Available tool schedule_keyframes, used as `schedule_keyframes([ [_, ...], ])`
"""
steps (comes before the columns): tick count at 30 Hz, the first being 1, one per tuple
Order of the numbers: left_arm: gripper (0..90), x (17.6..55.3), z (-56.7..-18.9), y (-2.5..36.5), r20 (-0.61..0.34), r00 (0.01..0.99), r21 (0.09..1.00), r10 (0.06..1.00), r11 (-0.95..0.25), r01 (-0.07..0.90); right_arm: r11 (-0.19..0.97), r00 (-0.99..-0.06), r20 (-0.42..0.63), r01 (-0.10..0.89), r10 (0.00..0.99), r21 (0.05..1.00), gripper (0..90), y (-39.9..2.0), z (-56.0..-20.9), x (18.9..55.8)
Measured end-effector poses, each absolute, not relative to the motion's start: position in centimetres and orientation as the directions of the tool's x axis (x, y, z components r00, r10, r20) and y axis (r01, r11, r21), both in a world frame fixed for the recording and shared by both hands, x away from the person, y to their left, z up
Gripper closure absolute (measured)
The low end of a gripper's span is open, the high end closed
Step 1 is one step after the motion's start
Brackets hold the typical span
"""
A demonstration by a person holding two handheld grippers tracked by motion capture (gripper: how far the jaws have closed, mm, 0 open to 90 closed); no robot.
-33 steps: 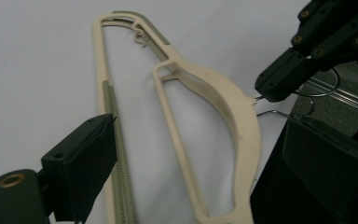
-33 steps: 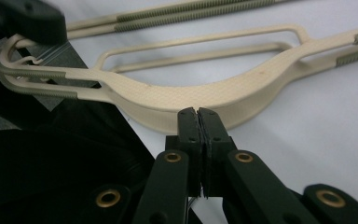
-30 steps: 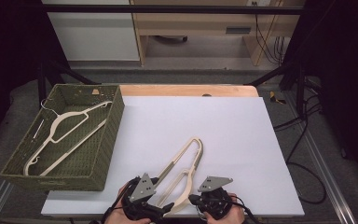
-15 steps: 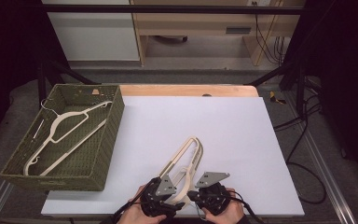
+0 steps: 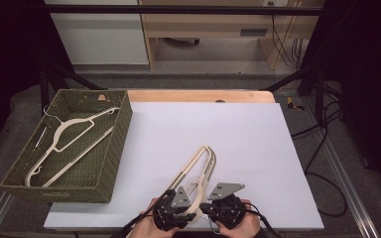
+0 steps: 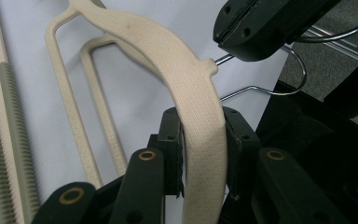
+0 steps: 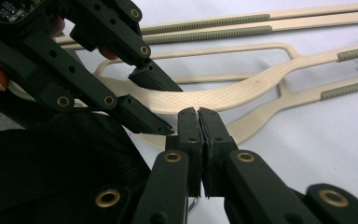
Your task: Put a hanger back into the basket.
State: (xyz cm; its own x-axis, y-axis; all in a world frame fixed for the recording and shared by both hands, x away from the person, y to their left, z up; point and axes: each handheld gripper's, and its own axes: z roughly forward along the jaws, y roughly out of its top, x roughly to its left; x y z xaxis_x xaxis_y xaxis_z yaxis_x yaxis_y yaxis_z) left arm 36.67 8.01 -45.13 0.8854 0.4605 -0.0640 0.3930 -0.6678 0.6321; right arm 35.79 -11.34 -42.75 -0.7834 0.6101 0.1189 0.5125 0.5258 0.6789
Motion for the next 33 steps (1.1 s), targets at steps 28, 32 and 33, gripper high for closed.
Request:
schedule_keyframes([
  [28, 76.8, 36.6, -40.4, 12.3, -0.054, 0.796, 0.707, 0.603, -0.540, 0.457, 0.105, -0.560, 0.136, 0.376, 0.817, 0.921, 16.4, -22.5, -41.4, 37.8],
  [32, 78.4, 36.8, -39.9, 13.1, -0.053, 0.778, 0.713, 0.626, -0.522, 0.469, 0.110, -0.557, 0.135, 0.384, 0.819, 0.917, 15.0, -22.7, -41.8, 38.1],
  [33, 78.8, 36.9, -39.7, 13.4, -0.053, 0.772, 0.715, 0.634, -0.516, 0.472, 0.118, -0.555, 0.130, 0.388, 0.821, 0.914, 15.0, -22.8, -41.9, 38.1],
])
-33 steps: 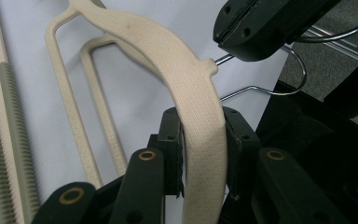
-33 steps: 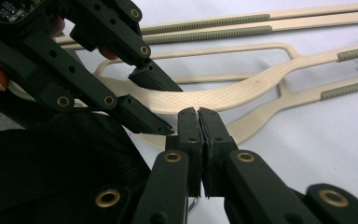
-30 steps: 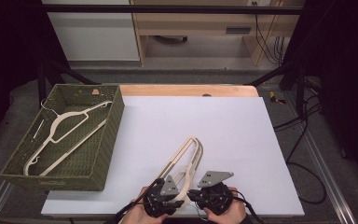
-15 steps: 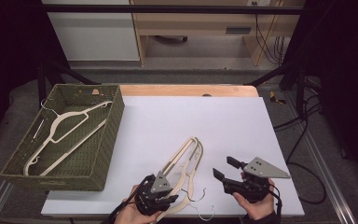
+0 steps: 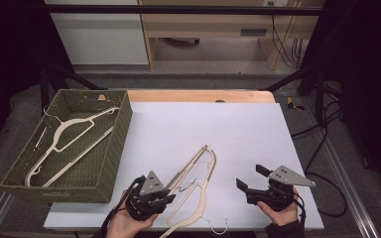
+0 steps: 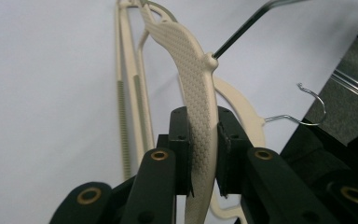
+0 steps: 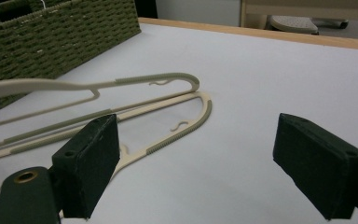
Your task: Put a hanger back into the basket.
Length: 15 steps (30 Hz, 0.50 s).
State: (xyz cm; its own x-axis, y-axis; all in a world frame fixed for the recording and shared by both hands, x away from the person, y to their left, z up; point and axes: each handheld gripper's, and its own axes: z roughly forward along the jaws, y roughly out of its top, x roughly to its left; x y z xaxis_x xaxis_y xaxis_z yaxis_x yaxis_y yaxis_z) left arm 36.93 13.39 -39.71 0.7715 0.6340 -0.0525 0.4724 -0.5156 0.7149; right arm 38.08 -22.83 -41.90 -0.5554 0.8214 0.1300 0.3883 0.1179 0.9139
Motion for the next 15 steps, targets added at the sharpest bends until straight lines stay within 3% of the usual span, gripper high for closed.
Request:
schedule_keyframes([
  [15, 85.4, 39.6, -38.8, 17.8, -0.073, 0.655, 0.740, 0.752, -0.400, 0.542, 0.127, -0.552, 0.125, 0.396, 0.824, 0.909, 14.5, -23.0, -42.4, 38.4],
])
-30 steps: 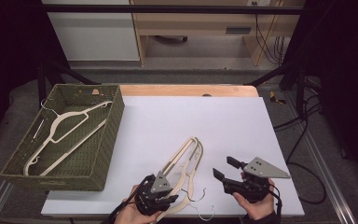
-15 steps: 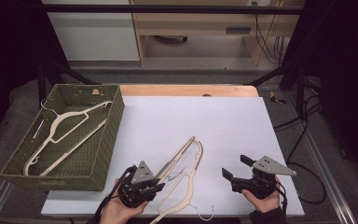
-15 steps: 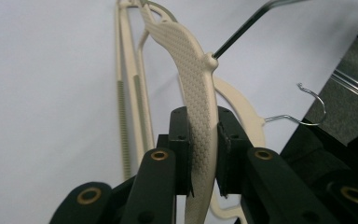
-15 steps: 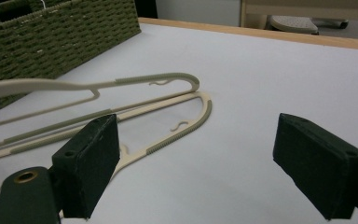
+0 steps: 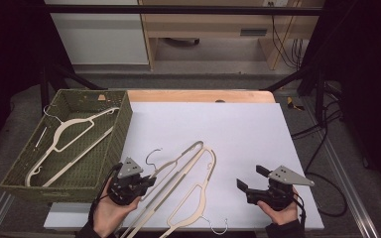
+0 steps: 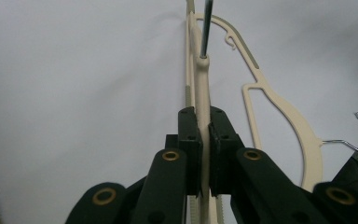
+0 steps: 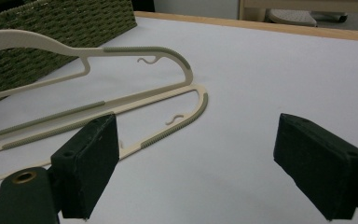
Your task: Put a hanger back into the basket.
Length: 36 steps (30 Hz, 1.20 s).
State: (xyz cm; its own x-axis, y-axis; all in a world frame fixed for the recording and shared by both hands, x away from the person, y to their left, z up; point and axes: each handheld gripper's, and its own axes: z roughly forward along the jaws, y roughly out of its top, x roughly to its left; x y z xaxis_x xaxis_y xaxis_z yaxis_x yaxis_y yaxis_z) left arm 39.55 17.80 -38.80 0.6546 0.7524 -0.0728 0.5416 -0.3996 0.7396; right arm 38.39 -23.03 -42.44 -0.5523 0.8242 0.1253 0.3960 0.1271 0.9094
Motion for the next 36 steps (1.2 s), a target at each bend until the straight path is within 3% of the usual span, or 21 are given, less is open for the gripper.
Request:
schedule_keyframes([
  [17, 85.5, 38.1, -33.3, 21.1, -0.087, 0.713, 0.849, 0.696, -0.322, 0.418, 0.118, -0.563, 0.132, 0.386, 0.816, 0.915, 10.7, -23.2, -42.1, 38.2],
  [36, 85.6, 40.5, -25.2, 26.8, -0.062, 0.719, 0.883, 0.692, -0.297, 0.362, 0.116, -0.556, 0.130, 0.385, 0.821, 0.916, 6.5, -23.3, -42.0, 38.1],
])
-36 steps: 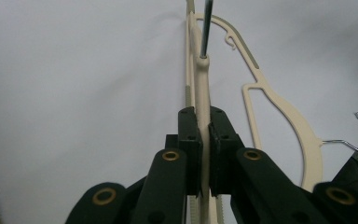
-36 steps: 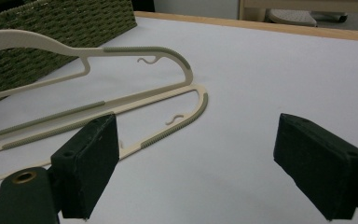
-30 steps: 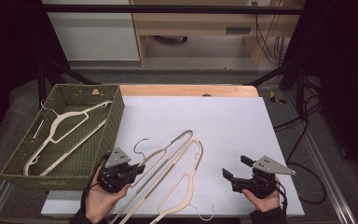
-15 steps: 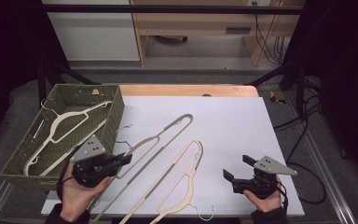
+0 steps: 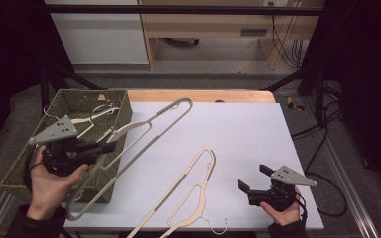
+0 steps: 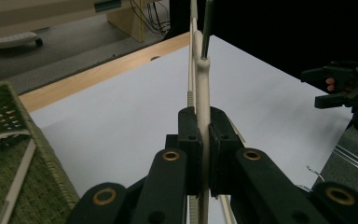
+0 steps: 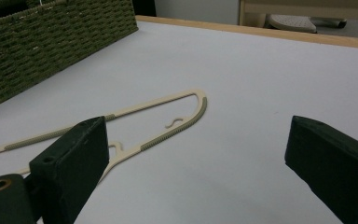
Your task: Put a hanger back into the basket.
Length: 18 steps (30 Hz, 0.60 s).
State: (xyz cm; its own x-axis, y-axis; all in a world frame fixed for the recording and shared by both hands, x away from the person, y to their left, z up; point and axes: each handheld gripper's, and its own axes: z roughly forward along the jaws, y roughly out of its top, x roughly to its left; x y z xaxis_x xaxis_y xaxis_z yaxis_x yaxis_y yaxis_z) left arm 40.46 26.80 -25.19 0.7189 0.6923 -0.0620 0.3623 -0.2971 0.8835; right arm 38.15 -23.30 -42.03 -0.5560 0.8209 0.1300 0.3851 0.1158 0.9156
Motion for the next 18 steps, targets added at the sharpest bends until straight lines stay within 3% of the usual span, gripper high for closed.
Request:
schedule_keyframes([
  [8, 85.6, 43.3, -23.2, 30.0, -0.034, 0.688, 0.889, 0.725, -0.293, 0.353, 0.119, -0.557, 0.122, 0.376, 0.821, 0.919, 5.5, -23.5, -42.0, 38.2],
  [18, 85.6, 47.1, -23.4, 33.5, -0.040, 0.658, 0.861, 0.752, -0.308, 0.404, 0.122, -0.553, 0.121, 0.382, 0.824, 0.916, 5.5, -23.6, -42.0, 38.3],
])
